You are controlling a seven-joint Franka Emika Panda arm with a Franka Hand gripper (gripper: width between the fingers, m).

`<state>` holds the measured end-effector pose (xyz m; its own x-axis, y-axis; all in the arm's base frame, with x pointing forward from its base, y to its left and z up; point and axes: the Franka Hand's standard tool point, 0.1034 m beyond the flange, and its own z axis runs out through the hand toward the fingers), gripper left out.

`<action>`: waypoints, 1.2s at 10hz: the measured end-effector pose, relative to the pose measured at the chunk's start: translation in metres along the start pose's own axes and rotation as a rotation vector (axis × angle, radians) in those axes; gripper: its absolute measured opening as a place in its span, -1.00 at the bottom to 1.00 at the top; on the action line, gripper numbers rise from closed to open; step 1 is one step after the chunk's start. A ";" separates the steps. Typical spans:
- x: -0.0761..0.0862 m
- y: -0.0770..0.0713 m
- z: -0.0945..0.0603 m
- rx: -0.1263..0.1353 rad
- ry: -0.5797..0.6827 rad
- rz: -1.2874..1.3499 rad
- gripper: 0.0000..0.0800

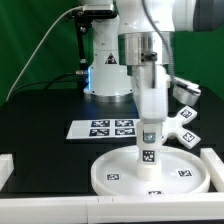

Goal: Assemble round table

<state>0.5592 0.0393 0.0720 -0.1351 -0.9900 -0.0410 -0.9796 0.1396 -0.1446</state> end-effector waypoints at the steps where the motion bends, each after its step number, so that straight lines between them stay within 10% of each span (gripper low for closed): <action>1: -0.001 0.000 0.000 0.010 -0.023 0.148 0.02; 4: -0.001 0.001 0.001 0.016 -0.044 0.210 0.02; 6: 0.000 -0.002 -0.004 -0.012 -0.070 -0.064 0.57; 12: -0.001 0.003 0.000 -0.008 -0.080 -0.552 0.62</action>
Offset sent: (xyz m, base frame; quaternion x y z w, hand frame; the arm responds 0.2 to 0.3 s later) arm 0.0000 0.0000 0.0000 0.0000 0.0000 0.0000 1.0000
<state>0.5563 0.0403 0.0720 0.4102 -0.9113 -0.0357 -0.9027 -0.4001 -0.1587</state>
